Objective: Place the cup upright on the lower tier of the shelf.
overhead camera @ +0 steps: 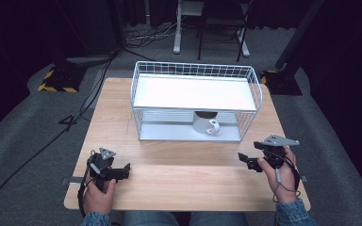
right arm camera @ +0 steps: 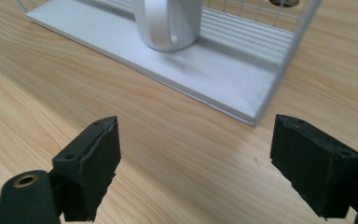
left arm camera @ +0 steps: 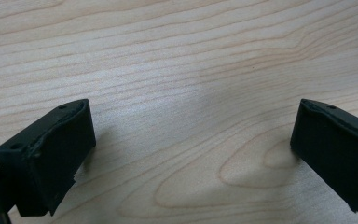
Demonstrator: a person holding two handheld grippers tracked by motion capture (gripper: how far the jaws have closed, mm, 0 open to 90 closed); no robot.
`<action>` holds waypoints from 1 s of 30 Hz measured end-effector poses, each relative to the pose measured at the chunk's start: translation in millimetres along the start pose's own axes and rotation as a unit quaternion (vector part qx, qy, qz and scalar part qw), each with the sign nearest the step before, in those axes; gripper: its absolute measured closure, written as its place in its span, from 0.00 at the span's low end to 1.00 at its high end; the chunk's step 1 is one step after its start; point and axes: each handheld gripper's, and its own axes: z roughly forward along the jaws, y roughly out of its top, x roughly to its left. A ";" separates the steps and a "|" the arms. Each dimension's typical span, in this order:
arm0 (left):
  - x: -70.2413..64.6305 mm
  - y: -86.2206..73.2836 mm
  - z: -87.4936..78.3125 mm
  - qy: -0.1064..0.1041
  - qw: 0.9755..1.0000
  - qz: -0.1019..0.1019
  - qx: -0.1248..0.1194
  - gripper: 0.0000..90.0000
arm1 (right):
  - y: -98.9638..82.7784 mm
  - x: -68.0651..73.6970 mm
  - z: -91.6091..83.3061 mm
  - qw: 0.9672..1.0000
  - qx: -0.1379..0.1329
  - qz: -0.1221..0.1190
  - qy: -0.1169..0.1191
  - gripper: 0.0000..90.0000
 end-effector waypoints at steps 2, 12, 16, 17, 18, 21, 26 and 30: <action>0.0 0.0 0.0 0.000 1.000 0.000 0.000 0.00 | -8.6 -4.1 -5.7 1.000 0.003 0.005 -0.007 0.18; 0.0 0.0 0.0 0.000 1.000 0.000 0.000 0.00 | -41.9 -20.6 -12.6 0.999 0.040 0.013 -0.008 0.20; 0.0 0.0 0.0 0.000 1.000 0.000 0.000 0.00 | -61.3 -32.0 -13.1 0.998 0.054 0.027 -0.012 0.20; 0.0 0.0 0.0 0.000 1.000 0.000 0.000 0.00 | -61.3 -32.0 -13.1 0.998 0.054 0.027 -0.012 0.20; 0.0 0.0 0.0 0.000 1.000 0.000 0.000 0.00 | -64.0 -34.0 -13.2 0.998 0.054 0.025 -0.012 0.20; 0.0 0.0 0.0 0.000 1.000 0.000 0.000 0.00 | -75.0 -40.3 -14.2 0.998 0.055 0.031 -0.025 0.20; 0.0 0.0 0.0 0.000 1.000 0.000 0.000 0.00 | -90.2 -47.6 -13.1 0.997 0.055 0.040 -0.036 0.20; 0.0 0.0 0.0 0.000 1.000 0.000 0.000 0.00 | -97.1 -49.8 -13.4 0.997 0.053 0.027 -0.045 0.20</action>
